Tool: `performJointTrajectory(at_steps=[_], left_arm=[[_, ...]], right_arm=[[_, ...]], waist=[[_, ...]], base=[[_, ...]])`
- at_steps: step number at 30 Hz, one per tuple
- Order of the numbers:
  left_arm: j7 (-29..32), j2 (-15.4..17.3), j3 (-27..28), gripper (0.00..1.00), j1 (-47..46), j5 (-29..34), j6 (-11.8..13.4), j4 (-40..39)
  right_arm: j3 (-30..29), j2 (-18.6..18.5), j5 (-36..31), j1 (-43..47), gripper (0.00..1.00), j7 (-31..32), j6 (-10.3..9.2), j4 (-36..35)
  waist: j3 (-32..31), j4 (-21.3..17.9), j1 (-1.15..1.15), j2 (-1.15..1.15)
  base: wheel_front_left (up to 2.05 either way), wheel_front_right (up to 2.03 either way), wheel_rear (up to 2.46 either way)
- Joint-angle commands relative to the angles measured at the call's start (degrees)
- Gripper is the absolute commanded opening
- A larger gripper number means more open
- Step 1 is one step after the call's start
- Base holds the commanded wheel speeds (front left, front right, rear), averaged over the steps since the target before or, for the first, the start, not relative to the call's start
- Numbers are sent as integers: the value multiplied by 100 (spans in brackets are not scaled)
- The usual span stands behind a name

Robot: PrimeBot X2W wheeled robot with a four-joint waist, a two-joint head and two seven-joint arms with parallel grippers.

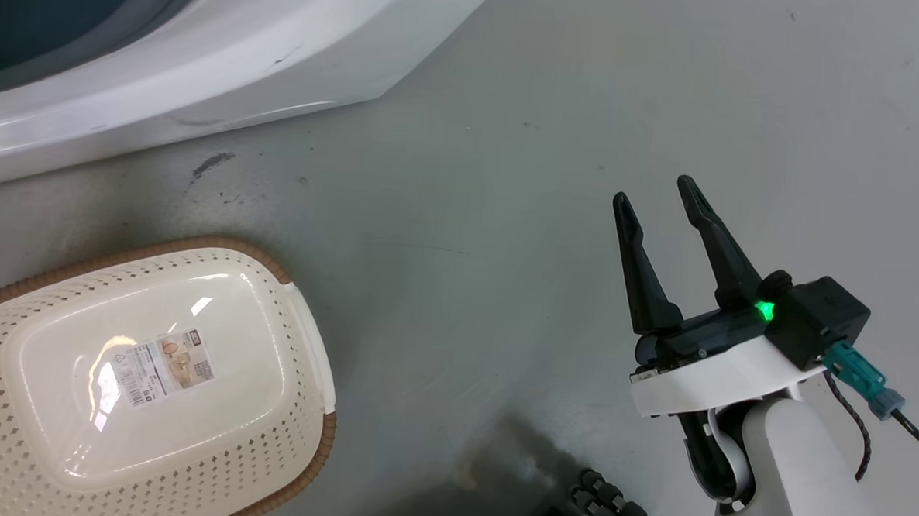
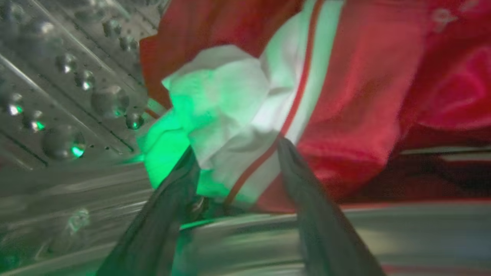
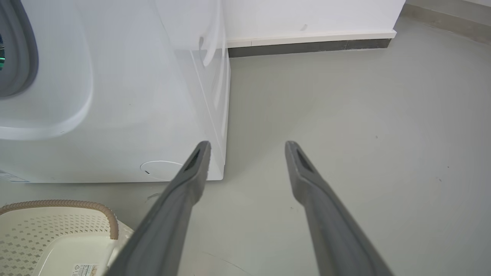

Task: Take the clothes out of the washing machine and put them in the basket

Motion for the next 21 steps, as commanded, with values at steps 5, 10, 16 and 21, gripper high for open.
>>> performJointTrajectory(at_steps=[5, 10, 16, 21], left_arm=[[486, 146, 93, 0, 39, -141, 94, -5], [250, 167, 93, 0, 215, -177, 217, -444], [-761, 137, 74, 0, 626, -133, 440, -1126], [-1941, 22, 96, 0, 1182, -169, 602, -1426]], right_arm=[[20, 6, 42, -56, 100, -11, -4, -18], [-2, 5, 40, -68, 100, -11, -4, 30], [19, 5, 1, -107, 100, -11, -4, 105], [-58, 3, -87, -67, 100, -12, -4, 209]], waist=[[42, -60, 0, 0], [15, -43, 0, 0], [-162, 33, 0, 0], [-573, 140, 0, 0]], base=[[0, 0, 0], [0, 0, 0], [0, 0, 0], [0, 0, 0]])
